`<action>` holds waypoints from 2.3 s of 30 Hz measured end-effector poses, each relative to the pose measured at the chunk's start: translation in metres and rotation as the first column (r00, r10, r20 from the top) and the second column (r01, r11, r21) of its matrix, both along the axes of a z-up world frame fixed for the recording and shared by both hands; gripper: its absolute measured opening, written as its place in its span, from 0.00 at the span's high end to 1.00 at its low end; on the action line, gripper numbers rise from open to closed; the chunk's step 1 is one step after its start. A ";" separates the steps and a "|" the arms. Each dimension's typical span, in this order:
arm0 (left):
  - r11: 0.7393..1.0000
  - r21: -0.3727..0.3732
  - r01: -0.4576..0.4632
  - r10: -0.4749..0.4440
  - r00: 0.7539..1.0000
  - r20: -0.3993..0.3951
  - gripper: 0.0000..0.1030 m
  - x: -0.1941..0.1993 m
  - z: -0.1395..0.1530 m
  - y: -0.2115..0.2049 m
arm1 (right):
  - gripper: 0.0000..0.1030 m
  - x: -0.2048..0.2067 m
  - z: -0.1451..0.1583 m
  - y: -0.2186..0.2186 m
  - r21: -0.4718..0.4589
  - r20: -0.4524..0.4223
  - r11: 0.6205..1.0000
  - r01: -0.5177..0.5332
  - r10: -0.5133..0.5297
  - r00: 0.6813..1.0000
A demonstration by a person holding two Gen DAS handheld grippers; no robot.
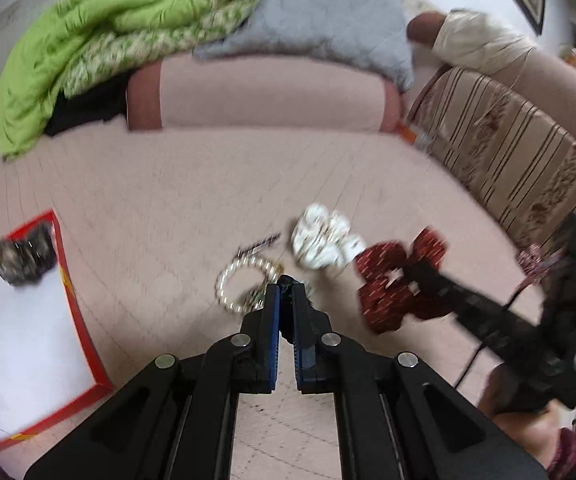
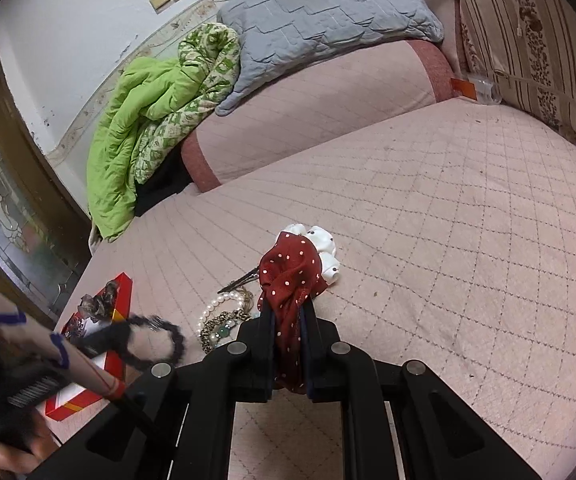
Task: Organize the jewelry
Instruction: 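Grasp the black hair tie with the left gripper while the right grasps the red polka-dot scrunchie, then carry the hair tie and red scrunchie over the tray with both grippers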
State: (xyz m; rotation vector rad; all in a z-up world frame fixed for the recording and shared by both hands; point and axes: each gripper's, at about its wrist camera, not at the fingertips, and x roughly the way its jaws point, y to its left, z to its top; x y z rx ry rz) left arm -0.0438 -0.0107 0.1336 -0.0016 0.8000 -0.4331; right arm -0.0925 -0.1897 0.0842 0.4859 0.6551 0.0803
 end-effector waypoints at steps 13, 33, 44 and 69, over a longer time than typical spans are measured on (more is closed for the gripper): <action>0.988 0.123 -0.097 0.085 0.992 0.097 0.95 -0.041 -0.011 0.039 | 0.89 -0.027 0.010 0.051 -0.014 0.055 0.990 -0.142 0.143 0.988; 0.979 0.037 -0.201 0.195 0.973 0.121 0.94 -0.064 -0.013 0.129 | 0.89 -0.051 0.022 0.136 -0.085 0.089 0.963 -0.256 0.263 0.961; 0.942 -0.049 -0.333 0.337 0.936 0.106 0.94 -0.044 -0.014 0.187 | 0.89 -0.050 0.015 0.153 -0.157 0.042 0.949 -0.274 0.283 0.958; 0.831 -0.103 -0.546 0.540 0.837 -0.083 0.94 0.036 -0.062 0.306 | 0.88 0.076 0.033 0.303 -0.041 -0.042 0.874 -0.485 0.483 0.875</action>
